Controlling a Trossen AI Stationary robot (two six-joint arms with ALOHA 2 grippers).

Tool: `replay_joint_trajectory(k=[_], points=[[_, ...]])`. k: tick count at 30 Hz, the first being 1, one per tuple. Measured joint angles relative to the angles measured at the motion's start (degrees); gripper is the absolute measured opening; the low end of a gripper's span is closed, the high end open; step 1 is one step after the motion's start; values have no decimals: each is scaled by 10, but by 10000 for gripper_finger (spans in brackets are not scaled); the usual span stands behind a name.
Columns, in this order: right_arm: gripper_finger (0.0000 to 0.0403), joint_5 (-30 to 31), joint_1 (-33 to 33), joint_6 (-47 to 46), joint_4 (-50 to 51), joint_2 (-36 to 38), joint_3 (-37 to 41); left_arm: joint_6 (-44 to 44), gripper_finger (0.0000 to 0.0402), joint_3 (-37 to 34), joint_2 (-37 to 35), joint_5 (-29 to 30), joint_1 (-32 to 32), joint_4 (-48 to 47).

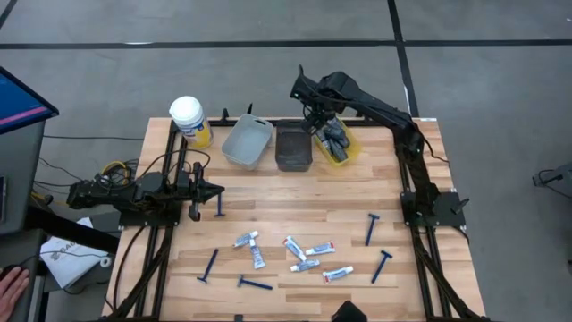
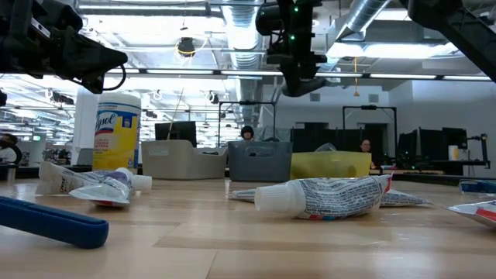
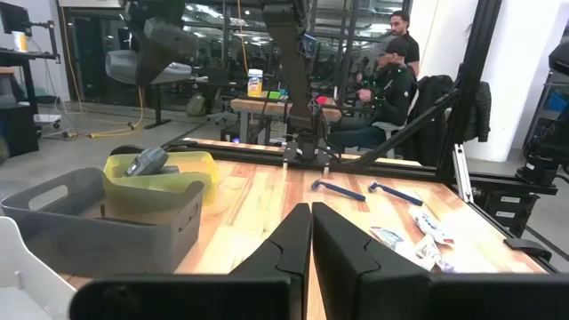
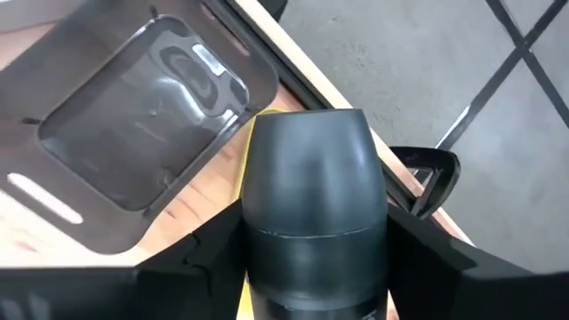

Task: Pick & Place Travel size toiletries
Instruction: Put the deodorant into the yellow bin

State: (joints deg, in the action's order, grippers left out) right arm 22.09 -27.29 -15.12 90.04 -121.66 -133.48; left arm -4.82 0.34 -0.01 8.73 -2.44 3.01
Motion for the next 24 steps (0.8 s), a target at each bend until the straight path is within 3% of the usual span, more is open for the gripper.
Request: replay_joint_trajectory(k=[9, 19, 21, 24], points=[[202, -27, 23, -3, 0, 16, 1, 0, 10, 0, 0, 0, 0, 0], [198, -23, 95, -54, -3, 150, 6, 0, 10, 0, 0, 0, 0, 0], [198, -23, 109, -70, -3, 192, 45, 0, 10, 0, 0, 0, 0, 0], [198, -9, 129, -109, -4, 262, 165, 0, 10, 0, 0, 0, 0, 0]])
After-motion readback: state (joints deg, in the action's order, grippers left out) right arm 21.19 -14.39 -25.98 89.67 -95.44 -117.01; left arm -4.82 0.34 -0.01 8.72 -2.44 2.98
